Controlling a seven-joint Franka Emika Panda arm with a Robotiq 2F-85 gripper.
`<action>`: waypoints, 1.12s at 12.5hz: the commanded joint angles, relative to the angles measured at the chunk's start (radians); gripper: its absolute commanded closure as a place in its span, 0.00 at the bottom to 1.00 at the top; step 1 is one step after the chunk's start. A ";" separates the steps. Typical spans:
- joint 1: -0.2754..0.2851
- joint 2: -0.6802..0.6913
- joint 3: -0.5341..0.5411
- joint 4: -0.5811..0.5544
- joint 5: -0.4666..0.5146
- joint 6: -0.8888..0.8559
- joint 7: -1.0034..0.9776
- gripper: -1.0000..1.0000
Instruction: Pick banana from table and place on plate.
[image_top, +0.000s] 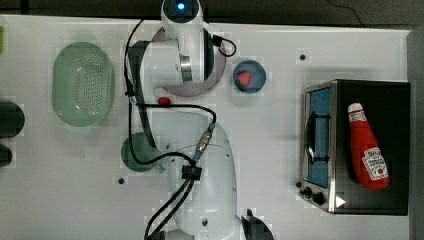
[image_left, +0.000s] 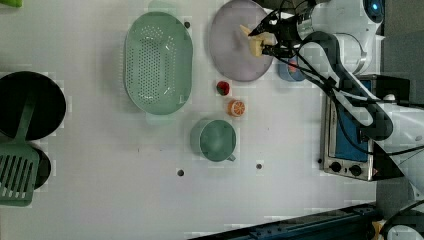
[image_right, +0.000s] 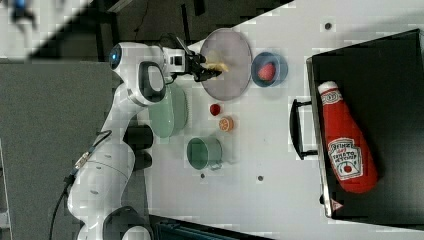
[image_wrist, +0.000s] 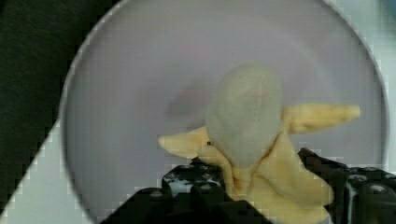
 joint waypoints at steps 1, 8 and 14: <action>0.006 -0.042 -0.007 0.038 0.015 0.010 0.016 0.05; 0.003 -0.239 -0.016 -0.066 0.015 -0.095 0.016 0.00; -0.015 -0.629 -0.075 -0.368 0.015 -0.237 0.015 0.00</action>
